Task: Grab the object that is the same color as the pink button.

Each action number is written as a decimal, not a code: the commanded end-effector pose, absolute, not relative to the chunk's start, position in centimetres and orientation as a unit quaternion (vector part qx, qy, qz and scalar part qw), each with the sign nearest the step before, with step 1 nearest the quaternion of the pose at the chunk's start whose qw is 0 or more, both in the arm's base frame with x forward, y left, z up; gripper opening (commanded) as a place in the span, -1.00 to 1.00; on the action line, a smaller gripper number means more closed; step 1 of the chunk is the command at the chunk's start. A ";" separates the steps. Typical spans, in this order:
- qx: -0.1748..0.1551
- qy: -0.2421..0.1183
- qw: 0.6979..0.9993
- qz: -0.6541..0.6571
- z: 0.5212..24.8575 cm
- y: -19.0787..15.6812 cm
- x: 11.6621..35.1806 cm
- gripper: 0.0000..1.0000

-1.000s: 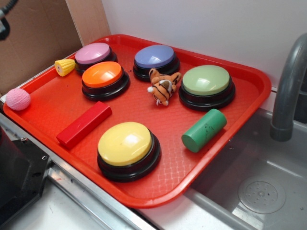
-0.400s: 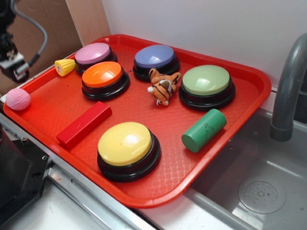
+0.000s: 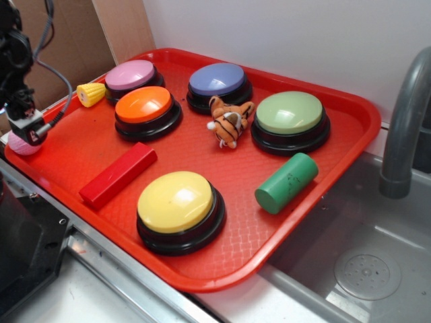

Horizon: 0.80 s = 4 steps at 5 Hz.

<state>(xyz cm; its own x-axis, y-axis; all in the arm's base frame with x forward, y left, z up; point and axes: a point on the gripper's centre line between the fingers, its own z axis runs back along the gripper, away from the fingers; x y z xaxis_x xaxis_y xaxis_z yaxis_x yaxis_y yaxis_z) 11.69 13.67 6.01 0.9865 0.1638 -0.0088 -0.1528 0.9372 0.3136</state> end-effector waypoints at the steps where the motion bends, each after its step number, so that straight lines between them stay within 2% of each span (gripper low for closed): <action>1: 0.171 0.034 0.979 0.105 2.7 16.0 11.8 1.00; 2: 0.169 0.011 0.976 0.134 2.1 16.1 11.8 0.53; 3: 0.164 -0.001 0.977 0.135 2.8 16.1 11.8 -1.00; 4: 0.167 0.015 0.975 0.143 2.6 16.1 11.9 -1.00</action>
<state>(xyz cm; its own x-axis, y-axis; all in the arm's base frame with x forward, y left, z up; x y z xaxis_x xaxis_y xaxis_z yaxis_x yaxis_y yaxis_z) 11.97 15.69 1.95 0.9574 0.2887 0.0065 -0.2754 0.9060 0.3215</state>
